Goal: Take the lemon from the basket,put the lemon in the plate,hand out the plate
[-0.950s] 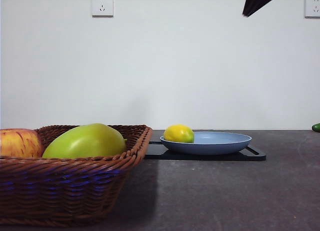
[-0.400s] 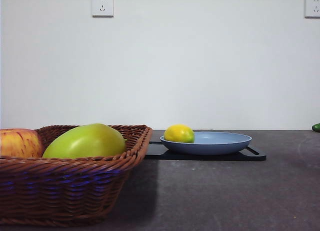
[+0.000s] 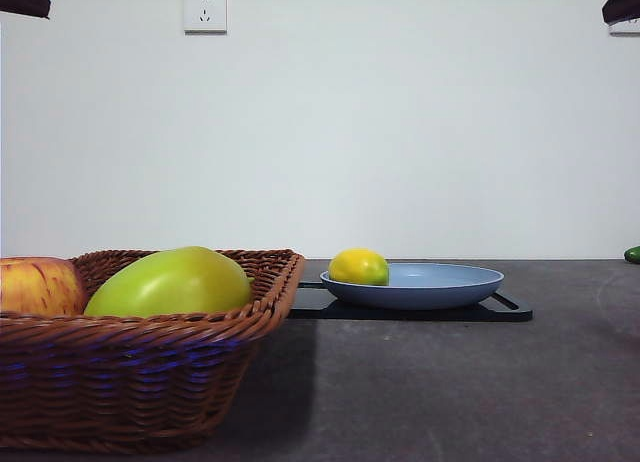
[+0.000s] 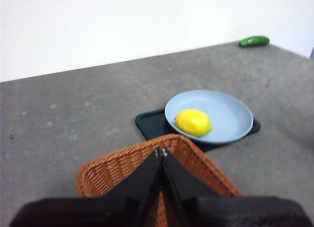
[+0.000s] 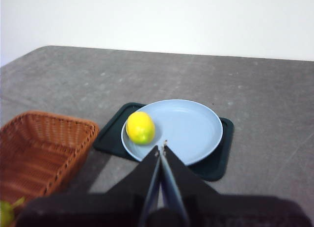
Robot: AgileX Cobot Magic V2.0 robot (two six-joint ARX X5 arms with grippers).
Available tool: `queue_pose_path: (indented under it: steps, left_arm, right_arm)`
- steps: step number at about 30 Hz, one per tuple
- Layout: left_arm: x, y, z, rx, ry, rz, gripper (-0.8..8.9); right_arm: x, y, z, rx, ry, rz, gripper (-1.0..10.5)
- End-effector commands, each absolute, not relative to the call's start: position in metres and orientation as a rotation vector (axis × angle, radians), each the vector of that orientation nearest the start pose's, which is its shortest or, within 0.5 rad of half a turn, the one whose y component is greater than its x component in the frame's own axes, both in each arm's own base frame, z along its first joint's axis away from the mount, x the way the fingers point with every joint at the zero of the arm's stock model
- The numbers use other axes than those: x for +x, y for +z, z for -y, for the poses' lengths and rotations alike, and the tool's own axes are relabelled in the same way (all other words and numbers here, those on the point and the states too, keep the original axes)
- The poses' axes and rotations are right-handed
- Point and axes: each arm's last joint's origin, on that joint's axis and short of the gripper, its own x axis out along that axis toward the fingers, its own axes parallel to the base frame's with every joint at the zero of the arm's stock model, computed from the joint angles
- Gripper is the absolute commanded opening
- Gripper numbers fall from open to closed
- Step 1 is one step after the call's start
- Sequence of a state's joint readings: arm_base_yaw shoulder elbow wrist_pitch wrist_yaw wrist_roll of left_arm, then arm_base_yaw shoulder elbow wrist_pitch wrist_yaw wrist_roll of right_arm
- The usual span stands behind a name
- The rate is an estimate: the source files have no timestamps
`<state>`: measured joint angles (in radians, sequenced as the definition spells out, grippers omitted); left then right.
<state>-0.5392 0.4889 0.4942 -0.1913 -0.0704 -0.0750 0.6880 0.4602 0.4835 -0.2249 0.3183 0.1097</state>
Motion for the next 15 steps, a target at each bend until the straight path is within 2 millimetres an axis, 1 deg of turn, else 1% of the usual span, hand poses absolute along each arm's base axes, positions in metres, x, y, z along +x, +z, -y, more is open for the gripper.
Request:
queue_pose_path:
  steps: [1, 15]
  left_arm:
    - [0.1099, 0.2753, 0.0637, -0.057, -0.457, -0.182, 0.06]
    - [0.1097, 0.2748, 0.0638, -0.056, -0.459, -0.185, 0.08]
  right_arm:
    - [0.0972, 0.2740, -0.0692, 0.054, 0.362, -0.165, 0.0]
    - [0.0966, 0.2744, -0.0686, 0.055, 0.363, -0.162, 0.0]
